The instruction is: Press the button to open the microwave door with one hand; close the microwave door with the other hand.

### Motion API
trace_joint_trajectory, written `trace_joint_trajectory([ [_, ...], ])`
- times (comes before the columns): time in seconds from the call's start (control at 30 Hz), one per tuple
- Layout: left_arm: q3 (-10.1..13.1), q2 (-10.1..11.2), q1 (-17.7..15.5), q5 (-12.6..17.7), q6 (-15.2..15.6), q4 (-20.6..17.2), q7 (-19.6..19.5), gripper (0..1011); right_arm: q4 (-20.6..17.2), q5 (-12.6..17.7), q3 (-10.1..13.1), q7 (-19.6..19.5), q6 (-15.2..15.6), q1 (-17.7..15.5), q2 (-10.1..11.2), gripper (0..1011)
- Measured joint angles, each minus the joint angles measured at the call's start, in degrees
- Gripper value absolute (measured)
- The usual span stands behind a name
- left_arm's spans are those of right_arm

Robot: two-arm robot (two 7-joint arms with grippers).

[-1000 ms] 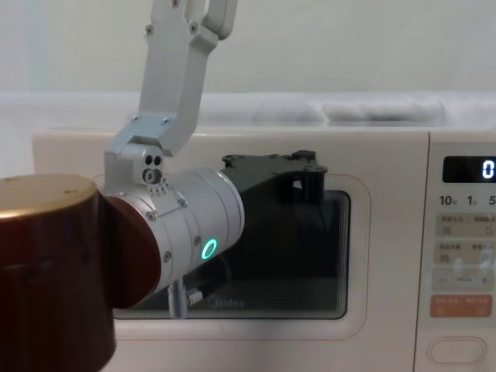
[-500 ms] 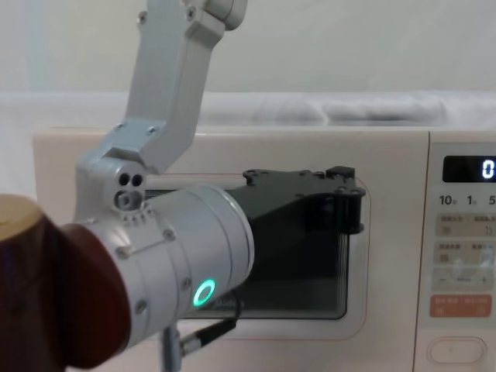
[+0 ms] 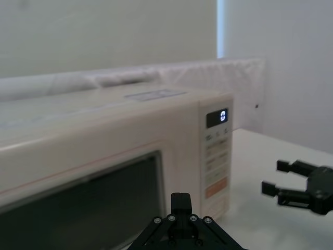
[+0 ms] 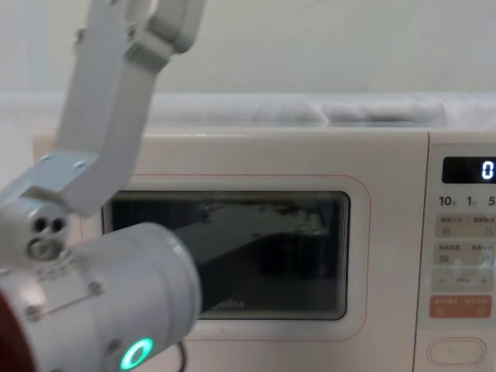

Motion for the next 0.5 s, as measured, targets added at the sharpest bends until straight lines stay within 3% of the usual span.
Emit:
trace_joint_trajectory([
  [0.5, -6.3, 1.8, 8.0, 3.2, -0.3, -3.7, 3.9, 0, 0.0, 0.0, 0.0, 0.0, 0.0, 0.0, 0.0, 1002],
])
